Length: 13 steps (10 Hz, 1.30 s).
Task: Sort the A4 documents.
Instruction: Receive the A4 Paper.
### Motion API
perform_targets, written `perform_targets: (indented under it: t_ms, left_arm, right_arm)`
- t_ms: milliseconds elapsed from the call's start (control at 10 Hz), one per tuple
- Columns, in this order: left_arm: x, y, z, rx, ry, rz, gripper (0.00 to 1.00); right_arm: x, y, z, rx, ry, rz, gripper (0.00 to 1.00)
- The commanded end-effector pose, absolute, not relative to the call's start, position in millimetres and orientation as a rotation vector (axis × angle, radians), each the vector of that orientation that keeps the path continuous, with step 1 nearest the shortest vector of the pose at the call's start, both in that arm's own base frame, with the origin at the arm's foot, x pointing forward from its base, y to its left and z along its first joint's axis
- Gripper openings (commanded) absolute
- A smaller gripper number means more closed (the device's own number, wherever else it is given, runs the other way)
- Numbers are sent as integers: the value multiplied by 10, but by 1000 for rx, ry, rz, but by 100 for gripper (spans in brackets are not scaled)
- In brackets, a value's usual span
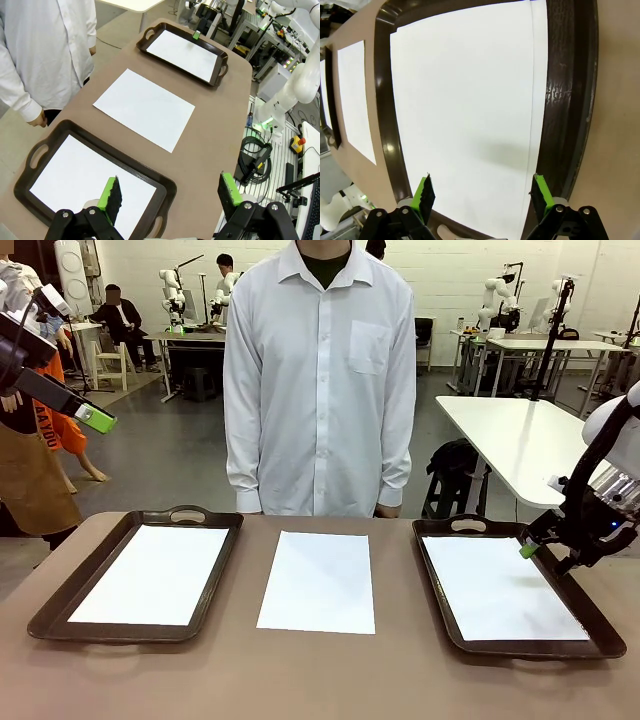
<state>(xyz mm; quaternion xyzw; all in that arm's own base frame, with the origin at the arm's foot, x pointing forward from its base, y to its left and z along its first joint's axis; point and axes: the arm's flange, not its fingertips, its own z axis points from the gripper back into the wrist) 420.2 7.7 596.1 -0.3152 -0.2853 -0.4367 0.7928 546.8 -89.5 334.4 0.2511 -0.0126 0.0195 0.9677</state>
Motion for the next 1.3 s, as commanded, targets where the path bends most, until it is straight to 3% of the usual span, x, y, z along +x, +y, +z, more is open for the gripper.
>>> perform_targets:
  t_ms: [0, 100, 400, 900, 1200]
  left_arm:
    - [4192, 75, 5968, -674, -612, -944, 100]
    - [4192, 75, 5968, -674, -612, -944, 100]
    - [4192, 75, 5968, -674, -612, -944, 100]
    - [4192, 75, 5968, -674, -612, -944, 100]
    - [4192, 75, 5968, -674, -612, -944, 100]
  right_arm:
    - [5468, -895, 3344, 508, -25, 39, 100]
    - [5451, -903, 3614, 353, -159, 91, 100]
    - [5295, -484, 4688, 382, -460, 345, 100]
    - [4663, 99, 5750, 658, -696, 918, 100]
    - [4365, 195, 5858, 636, -758, 1091, 100]
